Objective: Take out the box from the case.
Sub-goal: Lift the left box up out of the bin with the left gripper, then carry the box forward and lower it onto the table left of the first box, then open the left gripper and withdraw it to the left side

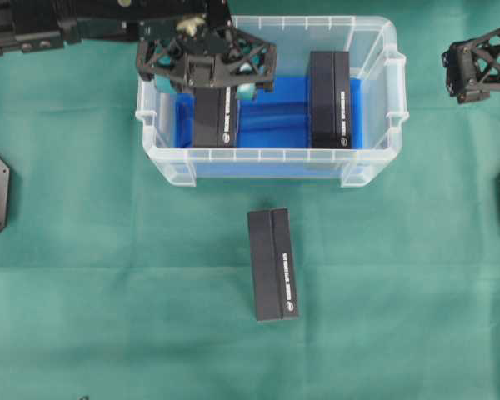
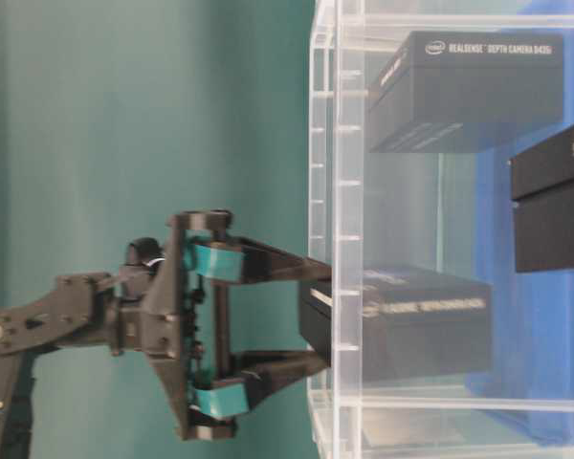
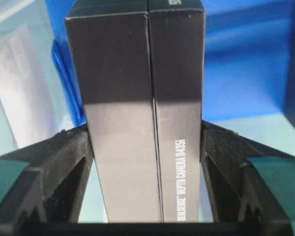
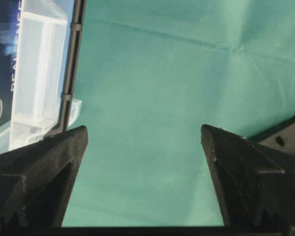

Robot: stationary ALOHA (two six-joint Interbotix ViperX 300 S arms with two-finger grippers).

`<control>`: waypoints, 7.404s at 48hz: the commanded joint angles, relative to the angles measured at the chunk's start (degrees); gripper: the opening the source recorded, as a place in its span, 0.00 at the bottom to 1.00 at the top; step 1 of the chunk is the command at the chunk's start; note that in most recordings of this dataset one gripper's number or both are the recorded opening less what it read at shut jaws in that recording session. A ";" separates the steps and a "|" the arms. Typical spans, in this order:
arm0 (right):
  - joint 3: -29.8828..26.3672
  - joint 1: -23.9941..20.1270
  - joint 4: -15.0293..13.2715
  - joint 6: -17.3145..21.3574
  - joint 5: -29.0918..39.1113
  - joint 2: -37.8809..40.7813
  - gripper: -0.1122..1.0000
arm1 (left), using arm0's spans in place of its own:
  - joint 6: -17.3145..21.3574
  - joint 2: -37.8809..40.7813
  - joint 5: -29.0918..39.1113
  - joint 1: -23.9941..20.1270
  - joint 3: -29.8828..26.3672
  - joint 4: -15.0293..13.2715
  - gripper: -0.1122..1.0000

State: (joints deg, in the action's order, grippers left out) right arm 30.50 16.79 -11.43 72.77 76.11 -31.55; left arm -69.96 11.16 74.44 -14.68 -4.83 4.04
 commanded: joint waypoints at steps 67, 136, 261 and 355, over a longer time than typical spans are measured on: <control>-0.53 0.00 -0.18 -0.26 -0.70 -0.62 0.92 | -0.09 -5.98 21.97 0.26 -22.32 0.00 0.64; -0.53 0.00 -0.18 -0.35 -0.70 -0.70 0.92 | -0.53 -6.24 22.06 0.44 -21.88 0.00 0.64; -0.44 -0.09 -0.18 -1.41 -0.44 -1.32 0.92 | -36.65 -8.61 -14.59 30.23 23.29 1.93 0.64; -0.35 0.00 -0.53 -1.85 -0.62 -1.49 0.92 | -34.98 -15.12 3.96 29.18 7.47 -0.18 0.99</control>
State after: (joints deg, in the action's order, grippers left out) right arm 30.59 16.79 -11.78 71.02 75.67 -32.61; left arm -105.03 -2.46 76.38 14.85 5.10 3.60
